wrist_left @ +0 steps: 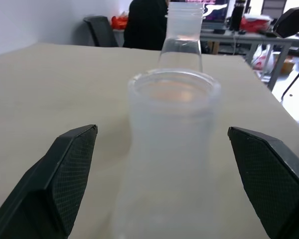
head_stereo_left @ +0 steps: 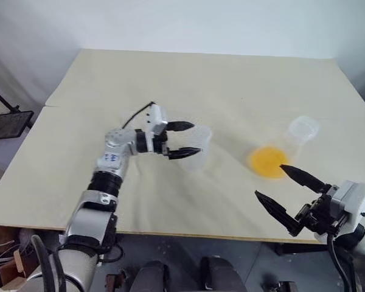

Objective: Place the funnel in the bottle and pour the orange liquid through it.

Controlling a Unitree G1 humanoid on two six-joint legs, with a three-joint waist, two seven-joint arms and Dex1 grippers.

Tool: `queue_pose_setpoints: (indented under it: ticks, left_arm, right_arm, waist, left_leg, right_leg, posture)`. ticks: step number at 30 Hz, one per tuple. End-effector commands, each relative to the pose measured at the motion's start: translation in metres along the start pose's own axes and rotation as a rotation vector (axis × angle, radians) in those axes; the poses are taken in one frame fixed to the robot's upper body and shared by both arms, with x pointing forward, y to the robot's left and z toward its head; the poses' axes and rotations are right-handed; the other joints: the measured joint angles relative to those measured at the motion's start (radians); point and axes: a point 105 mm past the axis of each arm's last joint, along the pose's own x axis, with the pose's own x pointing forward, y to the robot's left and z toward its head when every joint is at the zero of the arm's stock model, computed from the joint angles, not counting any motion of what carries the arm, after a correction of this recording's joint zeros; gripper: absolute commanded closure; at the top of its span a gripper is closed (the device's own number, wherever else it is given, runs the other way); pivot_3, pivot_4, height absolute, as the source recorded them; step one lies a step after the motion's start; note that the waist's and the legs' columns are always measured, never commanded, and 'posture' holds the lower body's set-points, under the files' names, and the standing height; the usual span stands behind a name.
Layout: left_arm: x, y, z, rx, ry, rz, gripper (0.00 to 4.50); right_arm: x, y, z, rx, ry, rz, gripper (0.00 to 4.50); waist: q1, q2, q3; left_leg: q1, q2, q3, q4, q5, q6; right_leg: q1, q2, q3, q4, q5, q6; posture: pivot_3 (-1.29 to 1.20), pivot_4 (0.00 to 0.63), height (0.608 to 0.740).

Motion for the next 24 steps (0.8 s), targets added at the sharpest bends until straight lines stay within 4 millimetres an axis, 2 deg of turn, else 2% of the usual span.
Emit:
queue_pose_setpoints:
  ticks: [1, 5, 9, 16, 20, 24]
  left_arm:
    - [-0.022, -0.003, 0.008, 0.024, -0.041, 0.018, 0.03]
    - [-0.057, -0.009, 0.011, 0.037, -0.071, 0.095, 0.03]
    - [-0.093, -0.014, 0.009, 0.012, -0.056, 0.245, 0.03]
    - [-0.19, -0.028, -0.005, -0.008, 0.006, 0.715, 0.03]
    - [-0.235, -0.042, -0.013, -0.011, 0.061, 0.929, 0.03]
    - [-0.253, -0.052, -0.014, -0.02, 0.083, 1.014, 0.03]
  right_arm:
    - [0.004, 0.001, 0.004, -0.006, -0.023, 0.032, 0.0]
    - [0.012, 0.0, 0.007, -0.02, -0.049, 0.064, 0.0]
    - [0.021, 0.0, 0.014, -0.045, -0.09, 0.094, 0.0]
    - [0.033, -0.001, 0.01, -0.062, -0.103, 0.123, 0.0]
    - [0.038, -0.003, 0.008, -0.069, -0.111, 0.129, 0.0]
    - [0.042, -0.007, 0.011, -0.08, -0.123, 0.135, 0.0]
  waist:
    - [0.0, 0.0, 0.0]
    - [0.001, 0.0, 0.0]
    - [-0.005, 0.0, 0.0]
    - [-0.016, 0.0, 0.0]
    - [-0.012, 0.0, 0.0]
    - [-0.008, 0.0, 0.0]
  left_leg:
    - [0.0, 0.0, 0.0, 0.0, 0.0, 0.0]
    - [0.0, 0.0, -0.001, 0.001, 0.0, 0.0]
    - [0.0, 0.0, -0.002, 0.001, 0.0, 0.0]
    - [0.0, 0.0, -0.003, -0.001, 0.0, -0.001]
    - [0.001, 0.001, -0.003, -0.001, -0.001, -0.001]
    - [0.001, 0.0, -0.003, -0.001, -0.001, 0.0]
  right_leg:
    - [0.0, 0.0, 0.0, 0.001, 0.0, 0.0]
    - [0.0, -0.001, 0.0, 0.0, 0.0, 0.0]
    - [0.0, -0.002, 0.0, 0.0, 0.0, 0.0]
    - [0.0, -0.003, -0.001, 0.0, 0.0, 0.0]
    - [0.001, -0.003, -0.001, -0.001, 0.0, 0.0]
    - [0.002, -0.004, -0.001, -0.004, 0.0, 0.0]
  posture:
    - [0.0, 0.15, 0.74]
    - [0.0, 0.15, 0.74]
    - [0.0, 0.15, 0.74]
    - [0.0, 0.15, 0.74]
    - [0.0, 0.15, 0.74]
    - [0.0, 0.15, 0.74]
